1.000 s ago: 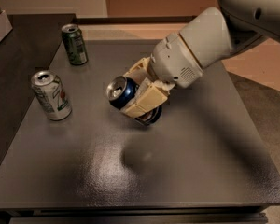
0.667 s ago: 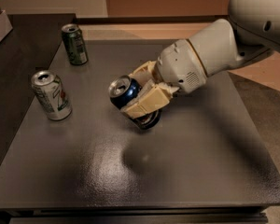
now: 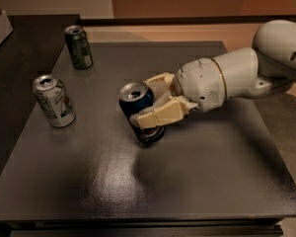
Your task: Place pepsi can upright
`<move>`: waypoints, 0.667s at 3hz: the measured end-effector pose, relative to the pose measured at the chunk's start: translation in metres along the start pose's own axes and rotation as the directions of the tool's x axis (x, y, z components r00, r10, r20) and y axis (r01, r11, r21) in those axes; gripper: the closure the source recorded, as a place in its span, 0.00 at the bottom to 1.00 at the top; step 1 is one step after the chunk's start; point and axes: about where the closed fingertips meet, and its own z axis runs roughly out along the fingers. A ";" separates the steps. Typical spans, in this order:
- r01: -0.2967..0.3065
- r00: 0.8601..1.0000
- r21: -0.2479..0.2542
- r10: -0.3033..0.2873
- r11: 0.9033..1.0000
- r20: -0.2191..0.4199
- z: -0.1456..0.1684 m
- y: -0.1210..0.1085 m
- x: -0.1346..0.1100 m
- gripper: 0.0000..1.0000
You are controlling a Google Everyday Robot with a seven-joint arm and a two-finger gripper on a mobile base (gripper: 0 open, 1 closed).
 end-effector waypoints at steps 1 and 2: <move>0.012 0.995 0.003 -0.012 1.000 0.094 -0.001 0.003 0.003 1.00; 0.023 0.988 0.015 -0.025 1.000 0.155 -0.002 0.004 0.011 1.00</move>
Offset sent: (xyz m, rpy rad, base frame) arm -0.0037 -0.0170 -0.0219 0.2361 -0.0172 -0.0410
